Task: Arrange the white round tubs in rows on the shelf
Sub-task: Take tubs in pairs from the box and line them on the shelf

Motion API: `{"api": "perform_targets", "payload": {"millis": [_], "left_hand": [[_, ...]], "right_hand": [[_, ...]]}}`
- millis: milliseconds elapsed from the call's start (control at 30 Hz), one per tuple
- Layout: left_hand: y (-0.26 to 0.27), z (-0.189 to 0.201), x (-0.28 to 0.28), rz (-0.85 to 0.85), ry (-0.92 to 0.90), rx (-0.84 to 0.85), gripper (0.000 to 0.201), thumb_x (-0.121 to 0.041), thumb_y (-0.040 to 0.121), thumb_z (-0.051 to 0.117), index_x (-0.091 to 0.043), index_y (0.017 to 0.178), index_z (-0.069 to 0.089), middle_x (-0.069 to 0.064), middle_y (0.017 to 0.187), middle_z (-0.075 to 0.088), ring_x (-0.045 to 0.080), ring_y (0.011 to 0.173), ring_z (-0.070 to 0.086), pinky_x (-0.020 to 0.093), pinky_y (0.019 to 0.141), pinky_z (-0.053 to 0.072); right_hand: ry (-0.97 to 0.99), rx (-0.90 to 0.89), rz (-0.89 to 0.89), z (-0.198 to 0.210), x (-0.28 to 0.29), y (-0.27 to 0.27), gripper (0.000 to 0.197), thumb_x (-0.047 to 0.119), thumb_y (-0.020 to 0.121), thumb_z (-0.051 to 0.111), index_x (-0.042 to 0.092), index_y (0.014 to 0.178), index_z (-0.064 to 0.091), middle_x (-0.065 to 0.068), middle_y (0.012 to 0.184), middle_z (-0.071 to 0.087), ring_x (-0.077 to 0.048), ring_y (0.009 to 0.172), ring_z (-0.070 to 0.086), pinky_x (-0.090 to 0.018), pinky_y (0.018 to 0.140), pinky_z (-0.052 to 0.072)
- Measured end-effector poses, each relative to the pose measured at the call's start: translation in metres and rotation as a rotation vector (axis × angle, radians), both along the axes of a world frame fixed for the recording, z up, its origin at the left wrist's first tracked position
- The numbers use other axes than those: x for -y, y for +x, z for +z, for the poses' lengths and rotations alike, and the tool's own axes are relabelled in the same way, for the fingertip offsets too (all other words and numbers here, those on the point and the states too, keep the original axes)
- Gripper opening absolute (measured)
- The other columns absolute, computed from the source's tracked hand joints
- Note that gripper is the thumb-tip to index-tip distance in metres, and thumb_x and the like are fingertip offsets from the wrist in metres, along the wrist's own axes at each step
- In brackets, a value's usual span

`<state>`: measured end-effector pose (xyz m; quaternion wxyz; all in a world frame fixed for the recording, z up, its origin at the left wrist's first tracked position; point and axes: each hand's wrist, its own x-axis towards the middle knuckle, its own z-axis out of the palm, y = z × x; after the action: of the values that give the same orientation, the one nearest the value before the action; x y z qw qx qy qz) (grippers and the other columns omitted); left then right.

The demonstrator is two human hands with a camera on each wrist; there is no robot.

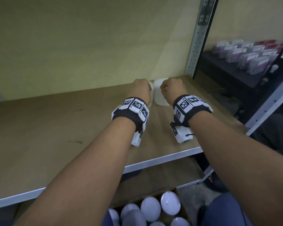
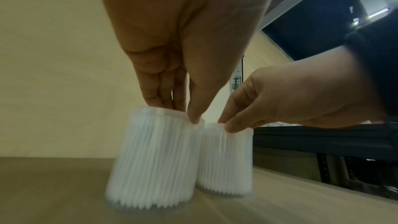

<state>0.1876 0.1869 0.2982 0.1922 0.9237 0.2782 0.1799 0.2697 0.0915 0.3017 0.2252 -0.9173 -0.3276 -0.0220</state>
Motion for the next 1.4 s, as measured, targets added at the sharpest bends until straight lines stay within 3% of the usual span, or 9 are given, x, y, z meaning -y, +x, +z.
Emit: {"api": "perform_targets", "payload": {"millis": [267,567,700,767,933,1100,1233,1400], "left_hand": [[0.045,-0.005,-0.034,0.019,0.034,0.008,0.028,-0.004,0.087,0.055,-0.017,0.103,0.075,0.011,0.113,0.070,0.031,0.107,0.064,0.032,0.094,0.050],[0.077,-0.006,-0.054,0.017,0.068,0.016,0.025,-0.005,0.088,0.054,-0.010,0.101,0.075,0.012,0.110,0.071,0.031,0.104,0.065,0.033,0.092,0.050],[0.081,-0.004,-0.055,0.011,0.060,0.014,0.022,-0.005,0.088,0.054,-0.013,0.093,0.074,0.012,0.110,0.071,0.030,0.103,0.066,0.032,0.091,0.050],[0.080,0.000,-0.056,0.000,0.019,0.006,0.024,-0.005,0.088,0.055,-0.010,0.103,0.073,0.011,0.115,0.069,0.028,0.107,0.064,0.030,0.092,0.049],[0.052,0.016,-0.062,-0.078,-0.002,0.021,0.031,-0.009,0.089,0.052,-0.009,0.118,0.063,0.011,0.120,0.064,0.026,0.111,0.059,0.028,0.094,0.046],[0.008,0.025,-0.045,-0.103,0.017,-0.079,0.037,-0.018,0.089,0.059,-0.009,0.124,0.059,0.010,0.126,0.060,0.025,0.116,0.056,0.026,0.098,0.042],[-0.030,0.029,-0.013,-0.086,-0.002,-0.108,0.039,-0.020,0.087,0.060,-0.009,0.125,0.059,0.011,0.128,0.058,0.026,0.117,0.056,0.030,0.100,0.045],[-0.085,0.037,0.031,-0.088,0.018,-0.125,0.041,-0.021,0.086,0.060,-0.011,0.125,0.060,0.009,0.128,0.061,0.023,0.118,0.057,0.028,0.099,0.044]], "right_hand": [[0.002,0.045,0.021,-0.006,-0.031,0.044,0.027,0.010,0.094,0.049,0.008,0.110,0.071,-0.014,0.118,0.065,-0.030,0.108,0.060,-0.036,0.092,0.050],[-0.087,0.062,0.047,-0.009,-0.059,0.086,0.029,0.008,0.093,0.051,0.009,0.117,0.067,-0.014,0.125,0.061,-0.030,0.117,0.056,-0.034,0.100,0.046],[-0.110,0.021,0.022,-0.006,-0.066,0.092,0.031,0.007,0.092,0.052,0.007,0.120,0.065,-0.015,0.127,0.060,-0.030,0.117,0.057,-0.033,0.100,0.045],[-0.149,0.010,0.036,-0.003,-0.064,0.091,0.034,0.009,0.092,0.053,0.007,0.125,0.062,-0.014,0.133,0.056,-0.029,0.121,0.054,-0.034,0.103,0.044],[-0.184,0.143,0.116,0.003,-0.030,0.083,0.050,0.029,0.092,0.055,0.009,0.138,0.047,-0.014,0.136,0.049,-0.032,0.128,0.040,-0.039,0.105,0.037],[-0.192,0.124,0.131,0.010,0.011,0.048,0.042,0.031,0.090,0.058,0.016,0.129,0.056,-0.010,0.133,0.050,-0.029,0.119,0.051,-0.039,0.099,0.047],[-0.202,0.131,0.171,0.018,0.040,0.000,0.042,0.032,0.090,0.056,0.017,0.129,0.057,-0.008,0.128,0.056,-0.026,0.114,0.056,-0.031,0.093,0.047],[-0.152,0.057,0.217,0.024,0.066,-0.062,0.040,0.030,0.089,0.058,0.018,0.127,0.056,-0.006,0.128,0.055,-0.026,0.114,0.056,-0.035,0.094,0.049]]}}
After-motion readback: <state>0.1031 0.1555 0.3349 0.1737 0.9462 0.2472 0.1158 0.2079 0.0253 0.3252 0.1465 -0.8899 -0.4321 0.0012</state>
